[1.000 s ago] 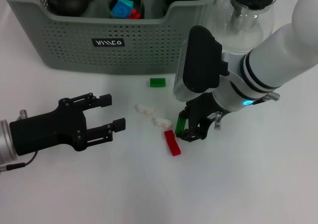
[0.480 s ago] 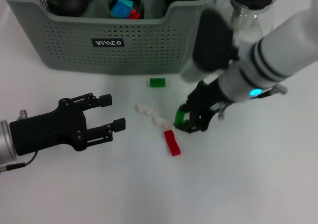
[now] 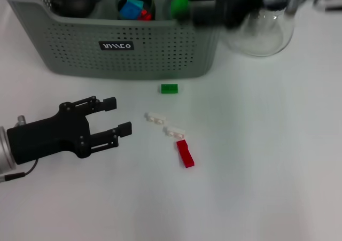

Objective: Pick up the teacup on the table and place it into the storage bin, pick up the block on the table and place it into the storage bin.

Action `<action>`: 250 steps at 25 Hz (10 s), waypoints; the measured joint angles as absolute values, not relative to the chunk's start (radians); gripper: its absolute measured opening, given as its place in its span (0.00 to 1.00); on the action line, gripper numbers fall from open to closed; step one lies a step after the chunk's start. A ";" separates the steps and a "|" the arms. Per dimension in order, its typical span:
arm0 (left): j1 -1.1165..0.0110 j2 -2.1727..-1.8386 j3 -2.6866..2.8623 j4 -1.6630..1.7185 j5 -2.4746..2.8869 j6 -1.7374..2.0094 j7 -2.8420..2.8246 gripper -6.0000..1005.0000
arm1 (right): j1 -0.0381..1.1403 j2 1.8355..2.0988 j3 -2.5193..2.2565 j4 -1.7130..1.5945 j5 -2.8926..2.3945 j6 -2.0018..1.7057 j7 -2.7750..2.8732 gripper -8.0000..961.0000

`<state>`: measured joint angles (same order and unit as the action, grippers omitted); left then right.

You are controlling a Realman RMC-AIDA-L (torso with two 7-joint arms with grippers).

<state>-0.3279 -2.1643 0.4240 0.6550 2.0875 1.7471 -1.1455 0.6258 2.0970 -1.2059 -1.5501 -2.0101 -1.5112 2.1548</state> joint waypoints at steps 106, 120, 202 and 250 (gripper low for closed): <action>-0.304 -2.151 0.344 0.669 2.101 1.752 -1.170 0.72 | 0.868 2.109 -1.669 -1.058 -2.304 -1.497 2.621 0.57; -0.304 -2.151 0.344 0.661 2.100 1.721 -1.167 0.72 | 0.880 2.109 -1.764 -1.016 -2.247 -1.454 2.816 0.57; -0.300 -2.152 0.351 0.643 2.102 1.716 -1.166 0.72 | 0.745 2.096 -1.613 -0.995 -2.212 -1.447 2.648 0.57; -0.299 -2.155 0.351 0.642 2.101 1.716 -1.167 0.72 | 0.751 2.105 -1.936 -1.112 -2.362 -1.278 2.756 0.30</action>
<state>-0.2990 -2.1552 0.3514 0.6415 2.1015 1.7163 -1.1673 0.7513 2.1055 -1.9365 -1.1124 -2.3624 -1.2781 2.7565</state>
